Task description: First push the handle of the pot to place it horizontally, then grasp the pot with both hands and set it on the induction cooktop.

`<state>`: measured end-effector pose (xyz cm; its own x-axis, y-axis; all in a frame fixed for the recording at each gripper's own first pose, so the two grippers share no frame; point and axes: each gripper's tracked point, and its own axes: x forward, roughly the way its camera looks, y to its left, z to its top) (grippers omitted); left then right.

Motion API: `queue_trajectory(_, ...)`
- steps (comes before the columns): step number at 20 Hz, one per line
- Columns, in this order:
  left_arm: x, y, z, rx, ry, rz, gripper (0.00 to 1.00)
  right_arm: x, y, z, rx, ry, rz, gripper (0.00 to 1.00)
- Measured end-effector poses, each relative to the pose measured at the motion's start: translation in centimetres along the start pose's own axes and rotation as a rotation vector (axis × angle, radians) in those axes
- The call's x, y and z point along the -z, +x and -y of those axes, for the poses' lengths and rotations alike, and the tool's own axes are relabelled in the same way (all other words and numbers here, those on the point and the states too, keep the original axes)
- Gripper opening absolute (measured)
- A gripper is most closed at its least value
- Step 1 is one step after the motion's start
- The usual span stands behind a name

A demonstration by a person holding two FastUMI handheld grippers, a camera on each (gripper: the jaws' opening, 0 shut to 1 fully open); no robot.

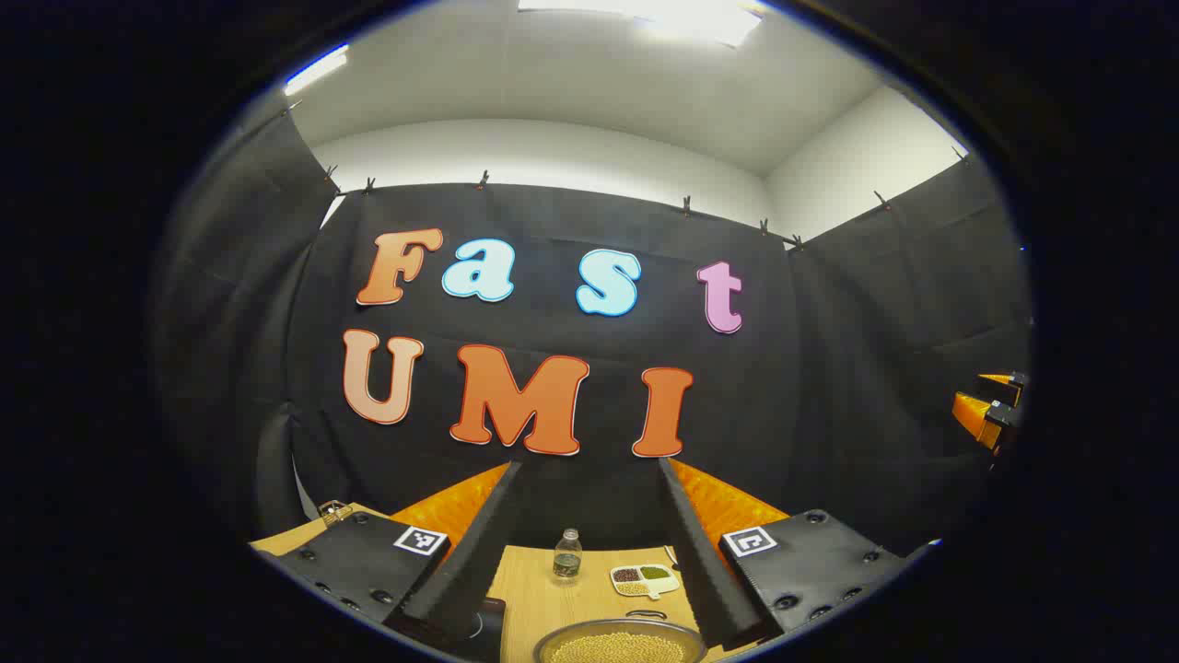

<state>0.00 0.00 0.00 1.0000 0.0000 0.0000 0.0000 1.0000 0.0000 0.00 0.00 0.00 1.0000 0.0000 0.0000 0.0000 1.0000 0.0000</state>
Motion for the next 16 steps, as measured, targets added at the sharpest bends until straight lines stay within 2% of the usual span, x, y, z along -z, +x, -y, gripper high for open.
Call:
queue_trajectory(4,-1.0,0.3,0.2,0.028,0.032,0.022,0.94,-0.2,-0.2,-0.2,0.024,0.022,0.005,0.95)
queue_trajectory(5,-1.2,0.4,0.0,0.034,0.037,0.031,0.97,-0.4,-0.3,-0.3,0.029,0.023,0.009,0.95)
queue_trajectory(6,-1.3,0.5,-0.3,0.036,0.041,0.037,0.93,-0.6,-0.5,-0.6,0.028,0.02,0.011,0.95)
queue_trajectory(9,-0.5,1.2,-0.7,0.04,0.026,0.03,0.93,-1.2,-0.9,-0.2,0.042,-0.012,0.017,0.95)
queue_trajectory(10,-0.3,1.4,-0.5,0.047,0.016,0.027,0.97,-1.4,-1.0,0.1,0.054,-0.019,0.017,0.95)
queue_trajectory(11,-0.3,1.5,-0.5,0.054,0.01,0.026,0.93,-1.5,-1.2,0.2,0.063,-0.021,0.014,0.95)
queue_trajectory(13,-0.6,1.9,-0.6,0.063,0.007,0.033,0.97,-1.6,-1.6,0.4,0.071,-0.021,0.011,0.95)
queue_trajectory(16,-0.5,2.1,-0.6,0.069,0.005,0.041,0.93,-1.4,-2.0,1.0,0.092,-0.032,0.0,0.95)
